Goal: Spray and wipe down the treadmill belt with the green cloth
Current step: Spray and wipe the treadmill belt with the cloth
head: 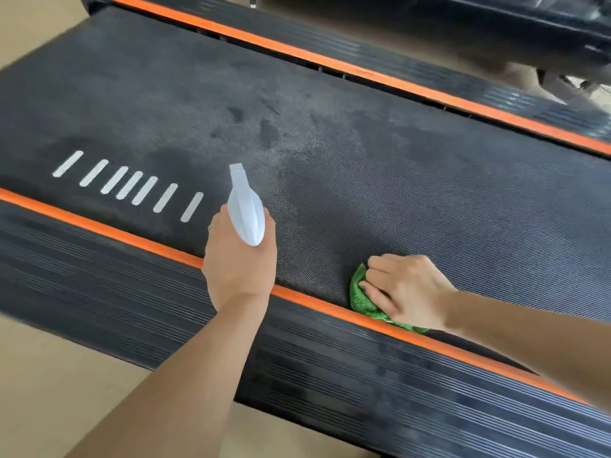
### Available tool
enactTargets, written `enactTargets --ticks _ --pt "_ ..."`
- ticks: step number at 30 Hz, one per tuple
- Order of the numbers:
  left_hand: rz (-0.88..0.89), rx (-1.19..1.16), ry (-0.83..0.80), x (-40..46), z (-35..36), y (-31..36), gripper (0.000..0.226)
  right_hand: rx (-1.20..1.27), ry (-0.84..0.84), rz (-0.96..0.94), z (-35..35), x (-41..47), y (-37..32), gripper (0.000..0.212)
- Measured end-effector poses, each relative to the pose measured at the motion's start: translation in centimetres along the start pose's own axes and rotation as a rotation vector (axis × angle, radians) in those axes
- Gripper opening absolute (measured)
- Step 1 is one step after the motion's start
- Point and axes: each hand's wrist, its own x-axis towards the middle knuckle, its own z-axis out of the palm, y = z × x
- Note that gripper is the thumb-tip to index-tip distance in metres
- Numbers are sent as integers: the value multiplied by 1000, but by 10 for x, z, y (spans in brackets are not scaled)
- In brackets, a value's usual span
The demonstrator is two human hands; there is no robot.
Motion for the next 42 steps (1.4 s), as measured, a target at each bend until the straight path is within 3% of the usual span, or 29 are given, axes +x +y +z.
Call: enactTargets --ticks 3,5,8,12,20,24,31,36,42 --pt "-1 2 -2 0 -1 1 34 84 152 298 1 44 -16 35" --pt "-4 26 4 1 0 1 34 164 141 448 7 76 -25 35" --pt "-10 30 -5 1 0 2 28 109 -14 284 21 91 -32 33" --pt "-6 22 -3 1 0 2 33 157 -88 113 11 72 -15 39" --pt "-7 31 -3 2 1 0 34 441 -144 159 17 83 -28 25" --pt "-13 43 -2 2 1 2 35 455 -219 66 7 66 -26 26" --pt "-19 27 11 -1 -3 4 38 454 -480 41 -41 0 -3 22" --pt "11 47 9 0 -2 2 38 662 -238 323 -22 65 -19 25" --pt "14 45 16 1 -1 1 38 595 -411 237 -3 83 -44 27"
